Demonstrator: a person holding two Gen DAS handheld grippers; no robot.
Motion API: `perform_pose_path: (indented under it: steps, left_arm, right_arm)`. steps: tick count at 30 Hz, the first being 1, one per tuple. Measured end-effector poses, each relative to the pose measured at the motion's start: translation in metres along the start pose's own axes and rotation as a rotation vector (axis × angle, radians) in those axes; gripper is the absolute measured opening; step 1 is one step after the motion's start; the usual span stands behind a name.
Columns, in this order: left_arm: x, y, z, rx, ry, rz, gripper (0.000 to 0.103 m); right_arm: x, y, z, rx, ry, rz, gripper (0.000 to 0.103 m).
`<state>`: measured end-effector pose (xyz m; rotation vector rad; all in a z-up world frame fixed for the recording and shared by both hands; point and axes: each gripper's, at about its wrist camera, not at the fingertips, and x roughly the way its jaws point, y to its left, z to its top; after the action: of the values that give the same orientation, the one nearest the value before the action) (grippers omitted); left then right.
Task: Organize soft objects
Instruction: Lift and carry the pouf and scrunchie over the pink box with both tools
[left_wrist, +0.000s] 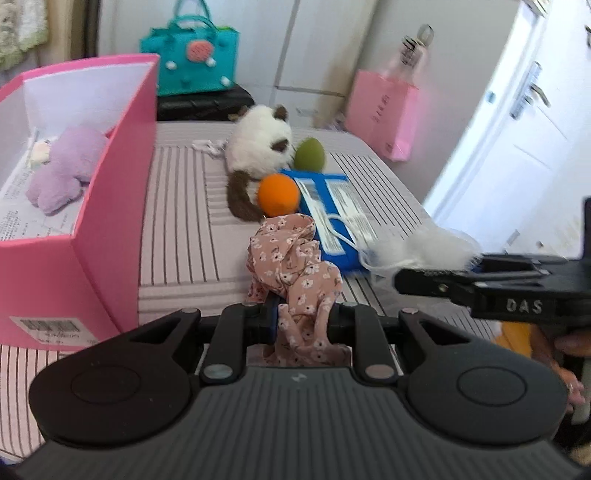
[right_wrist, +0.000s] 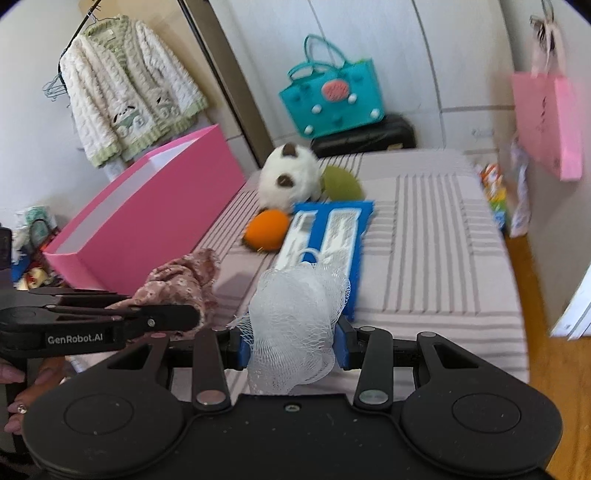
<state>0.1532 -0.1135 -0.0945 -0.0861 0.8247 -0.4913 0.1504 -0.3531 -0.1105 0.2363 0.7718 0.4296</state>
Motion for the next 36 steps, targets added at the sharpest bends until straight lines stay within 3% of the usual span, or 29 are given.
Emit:
perform_pose_path:
  steps: [7, 13, 22, 25, 36]
  left_arm:
    - [-0.025, 0.002, -0.004, 0.043, 0.083, -0.102, 0.019]
    - [-0.044, 0.009, -0.003, 0.06, 0.148, -0.18, 0.019]
    - [-0.071, 0.02, 0.005, 0.087, 0.181, -0.18, 0.019]
    - [-0.077, 0.026, 0.005, 0.095, 0.167, -0.14, 0.019]
    - [-0.118, 0.059, 0.016, 0.034, 0.122, -0.164, 0.019]
  right_arm:
    - [-0.009, 0.019, -0.001, -0.001, 0.055, 0.053, 0.047]
    - [-0.028, 0.044, -0.001, -0.078, 0.052, 0.034, 0.047]
    - [-0.057, 0.072, 0.009, -0.127, 0.017, 0.041, 0.047]
    - [-0.065, 0.079, 0.015, -0.13, -0.006, 0.05, 0.047]
    - [-0.072, 0.115, 0.047, -0.194, -0.067, 0.063, 0.047]
